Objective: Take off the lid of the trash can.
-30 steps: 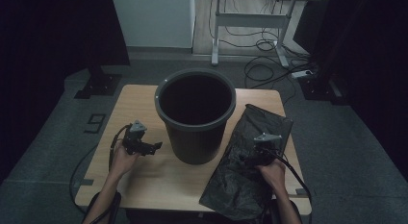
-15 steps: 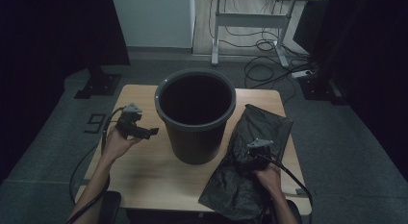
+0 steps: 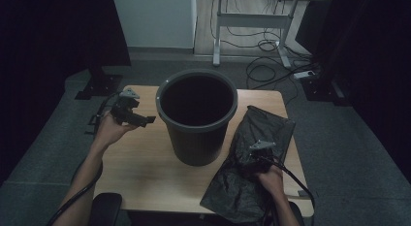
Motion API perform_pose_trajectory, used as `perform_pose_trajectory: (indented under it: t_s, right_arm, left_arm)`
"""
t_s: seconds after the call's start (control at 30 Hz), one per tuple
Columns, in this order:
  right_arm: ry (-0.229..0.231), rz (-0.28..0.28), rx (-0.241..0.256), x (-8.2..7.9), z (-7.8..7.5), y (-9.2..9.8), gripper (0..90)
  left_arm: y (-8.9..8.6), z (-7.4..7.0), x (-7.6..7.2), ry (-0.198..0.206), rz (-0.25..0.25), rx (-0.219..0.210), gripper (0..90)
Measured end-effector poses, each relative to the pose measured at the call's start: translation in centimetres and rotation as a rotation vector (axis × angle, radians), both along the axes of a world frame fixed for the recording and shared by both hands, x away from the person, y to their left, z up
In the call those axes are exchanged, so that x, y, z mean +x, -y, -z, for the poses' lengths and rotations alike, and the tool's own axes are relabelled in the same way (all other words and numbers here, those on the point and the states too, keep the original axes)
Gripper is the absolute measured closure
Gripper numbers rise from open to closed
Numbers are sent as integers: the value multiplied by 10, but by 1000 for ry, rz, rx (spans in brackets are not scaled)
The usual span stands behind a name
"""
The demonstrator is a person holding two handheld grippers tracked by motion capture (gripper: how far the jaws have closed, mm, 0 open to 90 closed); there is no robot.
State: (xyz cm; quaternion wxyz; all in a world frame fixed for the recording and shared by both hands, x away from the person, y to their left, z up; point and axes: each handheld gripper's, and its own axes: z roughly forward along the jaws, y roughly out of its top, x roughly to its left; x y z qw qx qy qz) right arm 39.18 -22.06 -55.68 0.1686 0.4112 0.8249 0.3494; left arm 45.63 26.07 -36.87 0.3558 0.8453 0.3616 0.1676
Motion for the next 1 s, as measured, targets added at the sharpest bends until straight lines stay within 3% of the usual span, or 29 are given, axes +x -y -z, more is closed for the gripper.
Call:
perform_pose_trajectory:
  t_s: [0.27,0.7,1.0]
  right_arm:
    - [0,0,0,0,0,0,0]
    - [1,0,1,0,0,0,0]
    - [1,1,2,0,0,0,0]
  left_arm:
    - [-5,-23,10,-5,-23,-57,79]
    - [-3,-59,26,2,-10,-26,139]
    - [10,-90,38,1,10,-24,197]
